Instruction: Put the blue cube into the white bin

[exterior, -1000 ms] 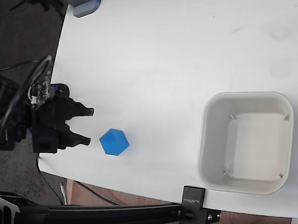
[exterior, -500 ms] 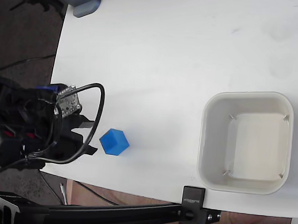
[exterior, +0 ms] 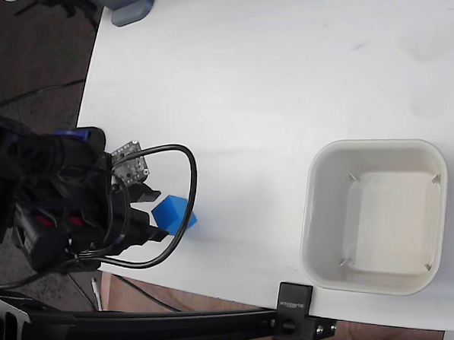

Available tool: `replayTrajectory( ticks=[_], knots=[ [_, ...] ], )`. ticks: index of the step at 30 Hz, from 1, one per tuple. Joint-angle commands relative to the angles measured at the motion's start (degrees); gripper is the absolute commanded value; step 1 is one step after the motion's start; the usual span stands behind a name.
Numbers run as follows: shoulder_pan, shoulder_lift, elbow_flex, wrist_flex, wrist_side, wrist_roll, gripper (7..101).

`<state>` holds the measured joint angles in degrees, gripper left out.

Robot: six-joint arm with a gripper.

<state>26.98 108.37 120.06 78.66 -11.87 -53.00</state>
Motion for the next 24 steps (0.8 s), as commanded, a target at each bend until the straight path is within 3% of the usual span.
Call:
replayTrajectory(
  ticks=[1, 13, 17, 20, 24],
  knots=[
    [0.3, -0.3, -3.8, -1.2, -1.1, -0.3, 100.3],
    [0.2, -4.0, -4.8, -2.3, -2.9, 0.3, 98.9],
    [0.2, -4.0, -4.5, -2.6, -3.3, 0.5, 88.2],
    [0.2, -3.6, -4.1, -2.8, -2.9, 0.2, 71.8],
    [0.4, -3.8, -4.0, -3.5, -2.7, 0.0, 62.1]
  ],
)
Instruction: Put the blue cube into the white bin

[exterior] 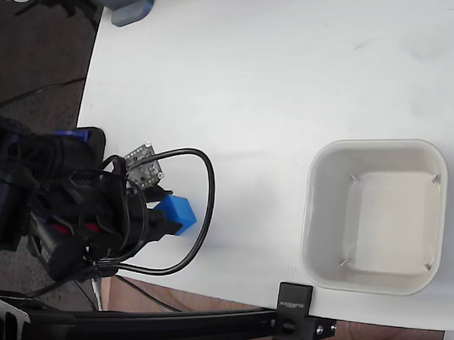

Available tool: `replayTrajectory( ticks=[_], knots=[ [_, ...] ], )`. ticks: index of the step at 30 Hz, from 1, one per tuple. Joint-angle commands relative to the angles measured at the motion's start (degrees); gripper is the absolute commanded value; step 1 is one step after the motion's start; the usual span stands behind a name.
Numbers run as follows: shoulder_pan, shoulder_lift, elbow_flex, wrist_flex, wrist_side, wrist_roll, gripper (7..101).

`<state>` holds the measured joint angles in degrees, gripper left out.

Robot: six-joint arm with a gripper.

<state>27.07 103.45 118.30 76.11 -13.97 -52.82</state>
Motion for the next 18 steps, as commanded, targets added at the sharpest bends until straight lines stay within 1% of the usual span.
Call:
replayTrajectory(
  ticks=[1, 6, 10, 14, 18],
  knots=[
    [0.4, 1.0, -2.3, -1.2, -0.8, -0.2, 61.6],
    [0.8, 1.0, -1.5, -2.1, -1.9, 0.4, 59.4],
    [-0.3, 2.8, -1.2, -2.1, -2.2, 2.1, 59.4],
    [-4.4, 7.1, -1.0, -2.1, -0.4, 6.9, 59.1],
    [-10.1, 11.5, -1.9, -2.4, 2.4, 13.9, 59.1]
  ],
)
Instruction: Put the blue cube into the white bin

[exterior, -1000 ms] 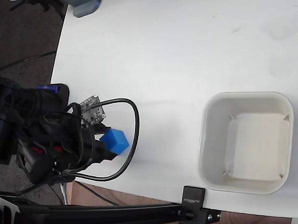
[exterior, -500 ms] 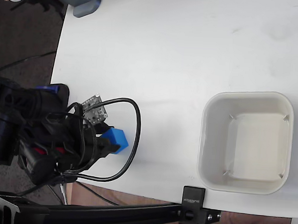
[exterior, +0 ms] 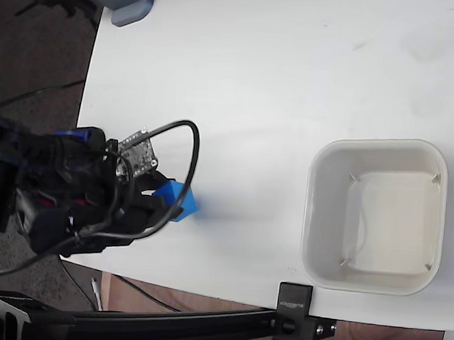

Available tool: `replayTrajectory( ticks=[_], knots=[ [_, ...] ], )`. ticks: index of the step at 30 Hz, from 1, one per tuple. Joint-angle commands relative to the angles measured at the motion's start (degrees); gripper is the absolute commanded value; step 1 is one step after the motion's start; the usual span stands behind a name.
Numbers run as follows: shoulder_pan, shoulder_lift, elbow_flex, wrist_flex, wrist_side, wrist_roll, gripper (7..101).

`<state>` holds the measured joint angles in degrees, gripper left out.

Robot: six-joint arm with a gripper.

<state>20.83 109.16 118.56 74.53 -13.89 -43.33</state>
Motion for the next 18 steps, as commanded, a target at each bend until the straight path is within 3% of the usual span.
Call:
replayTrajectory(
  ticks=[1, 5, 10, 18],
  knots=[
    [-5.9, 6.8, -2.7, -1.1, 3.4, 6.6, 59.1],
    [-14.9, 11.8, -3.0, -7.2, 9.8, 18.2, 58.6],
    [-23.7, 14.9, -0.8, -22.1, 20.3, 30.1, 57.0],
    [-21.3, 15.3, 8.3, -51.5, 22.9, 37.3, 56.7]
  ],
)
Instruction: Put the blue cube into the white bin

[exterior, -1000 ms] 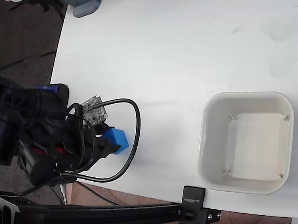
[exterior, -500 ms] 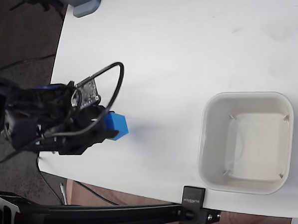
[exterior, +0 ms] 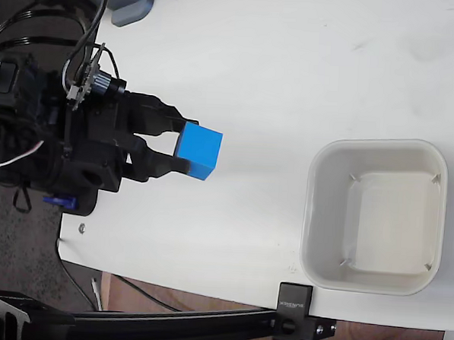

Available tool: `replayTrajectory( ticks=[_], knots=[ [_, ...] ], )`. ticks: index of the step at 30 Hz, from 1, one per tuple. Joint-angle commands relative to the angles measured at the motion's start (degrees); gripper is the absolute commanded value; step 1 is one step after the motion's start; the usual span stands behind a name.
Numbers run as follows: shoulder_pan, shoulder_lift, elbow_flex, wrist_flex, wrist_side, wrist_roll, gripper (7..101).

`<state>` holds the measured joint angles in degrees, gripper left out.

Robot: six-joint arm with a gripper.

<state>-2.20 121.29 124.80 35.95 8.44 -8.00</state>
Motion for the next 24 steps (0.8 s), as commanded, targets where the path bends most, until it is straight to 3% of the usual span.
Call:
replayTrajectory(
  ticks=[1, 11, 24],
  knots=[
    [2.1, 2.8, 2.9, -16.4, 0.8, 2.7, 56.7],
    [7.0, -10.7, 5.1, -43.9, -2.7, 7.4, 55.6],
    [10.4, -37.0, -6.0, -65.9, -9.1, 11.9, 53.0]
  ],
)
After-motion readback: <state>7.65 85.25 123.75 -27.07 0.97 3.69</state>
